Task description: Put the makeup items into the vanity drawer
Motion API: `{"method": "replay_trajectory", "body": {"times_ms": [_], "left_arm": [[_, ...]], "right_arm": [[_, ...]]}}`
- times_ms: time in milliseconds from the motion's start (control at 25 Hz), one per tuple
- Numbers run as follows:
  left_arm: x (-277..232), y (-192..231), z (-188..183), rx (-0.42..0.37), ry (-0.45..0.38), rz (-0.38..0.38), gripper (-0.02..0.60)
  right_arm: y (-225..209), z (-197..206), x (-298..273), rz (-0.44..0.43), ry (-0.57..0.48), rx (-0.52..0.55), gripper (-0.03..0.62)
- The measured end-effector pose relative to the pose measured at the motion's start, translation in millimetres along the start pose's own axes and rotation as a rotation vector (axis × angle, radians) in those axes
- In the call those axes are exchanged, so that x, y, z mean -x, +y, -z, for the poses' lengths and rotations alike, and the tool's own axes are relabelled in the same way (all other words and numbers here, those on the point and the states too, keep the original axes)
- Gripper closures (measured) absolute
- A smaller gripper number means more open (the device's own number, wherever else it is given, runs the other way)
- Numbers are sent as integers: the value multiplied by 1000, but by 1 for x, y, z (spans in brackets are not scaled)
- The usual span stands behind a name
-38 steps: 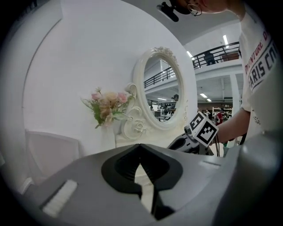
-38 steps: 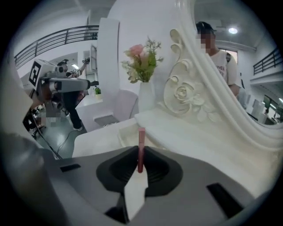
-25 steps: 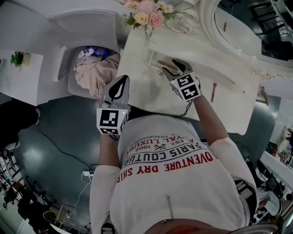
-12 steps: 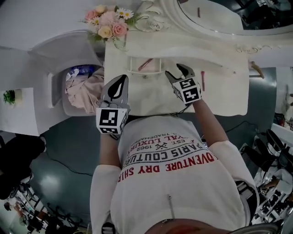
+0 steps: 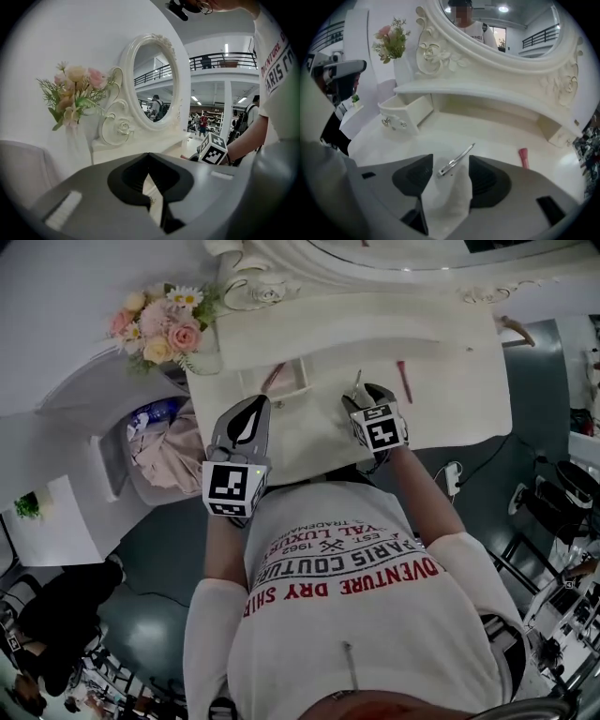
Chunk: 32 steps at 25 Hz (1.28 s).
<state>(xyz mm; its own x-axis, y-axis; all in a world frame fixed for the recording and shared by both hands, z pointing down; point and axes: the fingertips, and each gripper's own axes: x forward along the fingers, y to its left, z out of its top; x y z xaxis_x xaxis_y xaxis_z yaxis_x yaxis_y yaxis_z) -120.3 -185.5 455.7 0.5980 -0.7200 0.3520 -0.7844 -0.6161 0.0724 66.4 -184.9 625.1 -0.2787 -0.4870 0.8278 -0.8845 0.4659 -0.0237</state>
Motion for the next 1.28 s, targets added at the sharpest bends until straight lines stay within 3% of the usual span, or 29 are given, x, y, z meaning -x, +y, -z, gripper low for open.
{"method": "replay_trajectory", "body": {"times_ms": [280, 320, 440, 680, 1000, 1280], "left_arm": [[-7, 1, 13, -3, 33, 37, 571], [-8, 1, 14, -4, 36, 42, 571], [-10, -5, 14, -9, 34, 59, 571], [-9, -11, 1, -34, 6, 62, 571], [6, -11, -17, -29, -58, -15, 571], [39, 2, -19, -7, -95, -139, 571]], "right_arm": [[-2, 10, -9, 39, 24, -100, 385], [-2, 11, -9, 39, 29, -102, 398], [-3, 15, -8, 42, 51, -142, 545], [-10, 4, 9, 24, 12, -195, 548], [6, -48, 47, -39, -120, -52, 546], [46, -94, 54, -177, -206, 130, 546]]}}
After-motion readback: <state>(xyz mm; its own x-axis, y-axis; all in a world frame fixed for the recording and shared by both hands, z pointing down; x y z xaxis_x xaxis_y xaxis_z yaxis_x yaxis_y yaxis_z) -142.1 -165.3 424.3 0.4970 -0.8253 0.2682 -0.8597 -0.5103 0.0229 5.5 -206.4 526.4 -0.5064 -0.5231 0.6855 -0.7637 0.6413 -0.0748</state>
